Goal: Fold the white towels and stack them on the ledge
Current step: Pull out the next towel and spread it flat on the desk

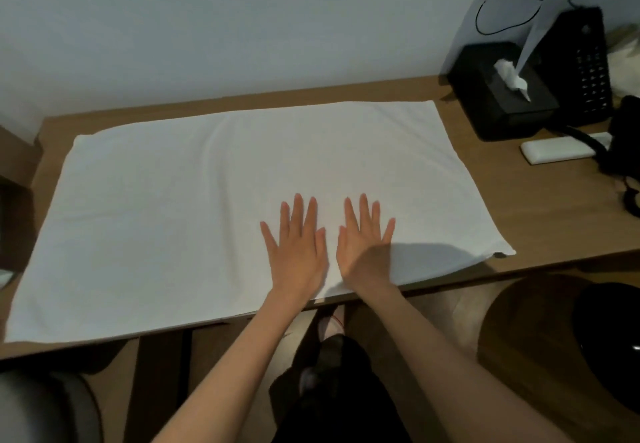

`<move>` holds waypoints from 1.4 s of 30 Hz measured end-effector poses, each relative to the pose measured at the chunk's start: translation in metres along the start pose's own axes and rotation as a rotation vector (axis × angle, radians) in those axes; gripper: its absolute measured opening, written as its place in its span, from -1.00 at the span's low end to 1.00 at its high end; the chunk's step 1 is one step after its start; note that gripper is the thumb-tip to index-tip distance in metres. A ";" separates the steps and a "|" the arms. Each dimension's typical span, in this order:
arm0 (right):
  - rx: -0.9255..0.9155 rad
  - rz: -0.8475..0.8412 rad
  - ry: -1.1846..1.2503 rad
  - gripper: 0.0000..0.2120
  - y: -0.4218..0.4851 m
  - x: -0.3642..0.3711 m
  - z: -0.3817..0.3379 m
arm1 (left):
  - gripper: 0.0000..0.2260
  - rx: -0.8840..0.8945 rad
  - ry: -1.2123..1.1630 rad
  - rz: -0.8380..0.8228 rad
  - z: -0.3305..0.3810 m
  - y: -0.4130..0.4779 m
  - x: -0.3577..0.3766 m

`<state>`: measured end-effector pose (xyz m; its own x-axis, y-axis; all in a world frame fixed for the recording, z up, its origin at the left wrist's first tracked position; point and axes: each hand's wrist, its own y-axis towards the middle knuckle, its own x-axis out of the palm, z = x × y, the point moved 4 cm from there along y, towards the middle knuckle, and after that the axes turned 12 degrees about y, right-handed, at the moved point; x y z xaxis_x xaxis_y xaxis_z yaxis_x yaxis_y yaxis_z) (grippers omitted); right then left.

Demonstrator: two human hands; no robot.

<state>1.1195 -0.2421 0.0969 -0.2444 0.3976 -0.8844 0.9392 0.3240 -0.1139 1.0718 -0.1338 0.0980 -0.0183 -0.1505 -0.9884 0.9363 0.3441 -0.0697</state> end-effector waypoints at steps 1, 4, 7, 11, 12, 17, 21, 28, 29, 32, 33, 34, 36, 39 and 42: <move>-0.017 0.022 0.008 -0.50 -0.003 0.004 0.000 | -0.50 -0.008 0.021 -0.015 -0.002 -0.005 0.005; -0.050 0.057 -0.083 -0.51 -0.005 0.001 0.019 | -0.50 0.006 0.104 0.022 -0.009 -0.009 0.010; 0.015 0.073 -0.135 -0.49 -0.005 -0.015 0.053 | -0.51 0.014 0.119 0.037 -0.009 -0.008 0.011; 0.182 0.136 -0.040 -0.49 -0.011 -0.040 0.103 | -0.50 0.013 0.131 0.033 -0.009 -0.009 0.013; 0.216 0.170 -0.033 -0.49 -0.015 -0.046 0.112 | -0.50 0.013 0.131 0.032 -0.010 -0.009 0.013; 0.276 0.171 -0.053 -0.45 -0.025 -0.059 0.124 | -0.51 0.012 0.131 0.006 -0.007 -0.011 0.010; 0.344 0.163 0.016 -0.48 -0.018 -0.065 0.114 | -0.53 0.020 0.060 -0.003 -0.004 -0.012 -0.006; -0.052 0.091 0.036 -0.52 0.051 -0.066 0.044 | -0.57 0.040 -0.063 0.151 0.004 0.047 -0.048; -0.074 0.061 0.015 -0.52 0.066 -0.061 0.035 | -0.56 0.040 -0.052 0.125 0.005 0.060 -0.046; -0.145 -0.005 -0.058 -0.52 0.106 -0.043 0.014 | -0.55 0.032 0.004 0.056 0.006 0.095 -0.032; -0.156 -0.029 -0.070 -0.52 0.119 -0.037 0.011 | -0.55 0.027 0.029 0.042 0.006 0.105 -0.027; -0.155 -0.051 -0.072 -0.53 0.131 -0.032 0.011 | -0.54 0.022 0.059 0.027 0.006 0.115 -0.022; -0.126 -0.060 -0.054 -0.54 0.150 -0.027 0.018 | -0.53 0.016 0.120 0.002 0.003 0.130 -0.013; -0.131 0.030 -0.075 -0.56 0.166 -0.030 0.037 | -0.52 -0.018 0.154 -0.018 -0.006 0.141 -0.003; -0.143 0.056 -0.057 -0.56 0.178 -0.041 0.060 | -0.51 -0.032 0.184 -0.007 -0.010 0.140 0.001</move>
<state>1.3115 -0.2519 0.0857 -0.1750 0.3699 -0.9124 0.9061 0.4230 -0.0023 1.1997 -0.0761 0.0858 -0.0914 0.0177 -0.9957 0.9243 0.3736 -0.0782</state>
